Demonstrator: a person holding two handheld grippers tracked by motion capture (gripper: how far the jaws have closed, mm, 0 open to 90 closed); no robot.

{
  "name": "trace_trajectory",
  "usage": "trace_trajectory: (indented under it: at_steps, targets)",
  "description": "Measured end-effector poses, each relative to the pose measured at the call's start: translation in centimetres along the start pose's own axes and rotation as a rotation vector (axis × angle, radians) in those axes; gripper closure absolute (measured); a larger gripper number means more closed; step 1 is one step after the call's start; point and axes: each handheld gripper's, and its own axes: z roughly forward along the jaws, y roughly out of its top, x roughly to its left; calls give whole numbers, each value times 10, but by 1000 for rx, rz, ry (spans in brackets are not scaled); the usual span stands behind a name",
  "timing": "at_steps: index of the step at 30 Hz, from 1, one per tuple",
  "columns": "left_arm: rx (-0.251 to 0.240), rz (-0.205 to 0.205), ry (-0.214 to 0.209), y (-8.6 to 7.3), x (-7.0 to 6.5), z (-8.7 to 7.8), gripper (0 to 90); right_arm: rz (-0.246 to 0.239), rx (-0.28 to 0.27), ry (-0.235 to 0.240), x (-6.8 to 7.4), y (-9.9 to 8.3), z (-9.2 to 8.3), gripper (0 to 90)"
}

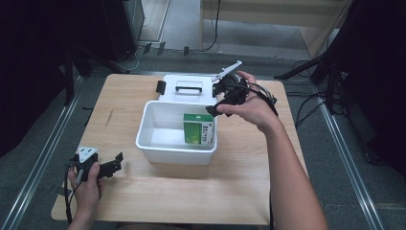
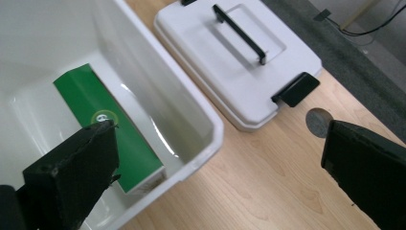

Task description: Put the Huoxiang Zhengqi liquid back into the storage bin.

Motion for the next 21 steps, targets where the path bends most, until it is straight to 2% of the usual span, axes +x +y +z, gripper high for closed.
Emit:
trace_trajectory:
  at_steps: [4,9,13,18,21]
  targets:
    - [1,1,0,0,0,0,21,64,-51,-49,-13,-13,-7,0]
    - [1,3,1,0,0,0,21,145,-81,-120,-23,-31,-10,0]
    - [2,2,0,0,0,0,21,223,-118,-229,-30,-44,-16,0]
    - [2,2,1,0,0,0,21,323,-178,-306,-40,-64,-24,0]
    - [1,3,1,0,0,0,21,353,-181,-356,-43,-75,-26,0]
